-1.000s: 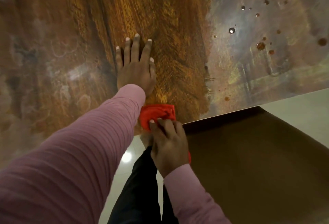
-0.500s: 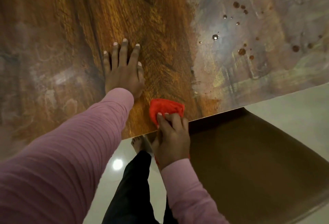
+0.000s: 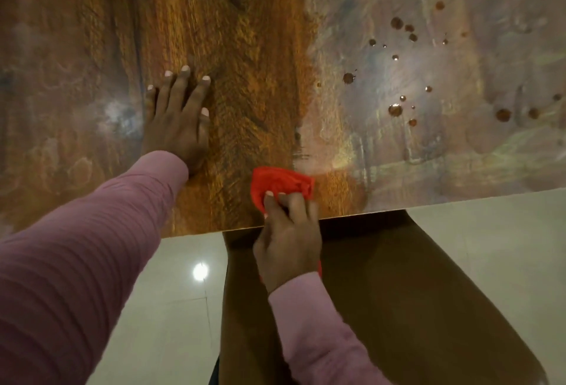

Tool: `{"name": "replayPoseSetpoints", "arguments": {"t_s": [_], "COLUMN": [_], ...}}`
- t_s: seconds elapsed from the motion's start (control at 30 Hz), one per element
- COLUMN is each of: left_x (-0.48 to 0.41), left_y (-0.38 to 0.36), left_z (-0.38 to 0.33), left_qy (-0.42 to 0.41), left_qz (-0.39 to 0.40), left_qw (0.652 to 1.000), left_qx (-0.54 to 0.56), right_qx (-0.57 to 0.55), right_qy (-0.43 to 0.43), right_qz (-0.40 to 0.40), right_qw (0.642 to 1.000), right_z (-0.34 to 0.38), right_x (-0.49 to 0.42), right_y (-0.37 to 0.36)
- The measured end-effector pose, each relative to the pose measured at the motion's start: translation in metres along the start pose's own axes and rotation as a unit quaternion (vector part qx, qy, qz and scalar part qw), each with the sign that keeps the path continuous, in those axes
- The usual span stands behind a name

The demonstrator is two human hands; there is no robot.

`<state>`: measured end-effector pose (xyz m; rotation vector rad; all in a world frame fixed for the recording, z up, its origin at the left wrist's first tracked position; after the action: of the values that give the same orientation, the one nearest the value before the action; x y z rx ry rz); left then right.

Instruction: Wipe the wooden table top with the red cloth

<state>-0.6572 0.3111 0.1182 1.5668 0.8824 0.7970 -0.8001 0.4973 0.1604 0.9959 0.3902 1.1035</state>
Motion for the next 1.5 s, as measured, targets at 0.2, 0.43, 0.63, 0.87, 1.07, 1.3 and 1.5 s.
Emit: {"name": "replayPoseSetpoints", "arguments": {"t_s": [0.2,0.43,0.63,0.87,1.07,1.3,1.5], "left_x": [0.001,-0.027,-0.042,-0.04,-0.044,-0.072,-0.086], "left_y": [0.005,0.001,-0.012,-0.014,-0.011,0.007,-0.007], "left_z": [-0.004,-0.089,-0.092,-0.094,-0.092,-0.064,-0.063], "left_qy": [0.02,0.022,0.043,0.055,0.058,0.07,0.092], "left_qz": [0.029,0.005,0.001,-0.001,-0.022,-0.094,-0.04], "left_qw": [0.999,0.999,0.998,0.998,0.995,0.987,0.994], "left_qx": [-0.024,0.022,0.041,0.037,0.078,0.106,0.046], "right_qx": [-0.001,0.014,0.095,0.023,0.056,0.031,0.02], "right_qy": [-0.102,-0.065,0.077,-0.138,0.08,-0.141,-0.026], "right_qz": [-0.044,-0.032,-0.035,-0.134,-0.01,-0.128,-0.062], "right_qw": [0.994,0.997,0.992,0.981,0.995,0.981,0.998], "right_z": [-0.062,-0.036,-0.069,-0.072,-0.012,-0.075,-0.003], "right_x": [-0.048,-0.041,-0.072,-0.101,-0.082,-0.149,-0.111], "right_y": [0.042,0.029,0.053,0.065,0.024,0.075,0.023]}}
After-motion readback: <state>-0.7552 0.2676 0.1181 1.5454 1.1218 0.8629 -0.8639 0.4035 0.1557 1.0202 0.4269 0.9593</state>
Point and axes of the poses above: each hand's wrist, its own x-axis away from the middle knuckle, its own y-axis out of the back of the hand, z = x × y, the point moved 5 cm from there along -x, towards the middle knuckle, and after that the axes turned 12 degrees about -y, right-handed, at the moved point
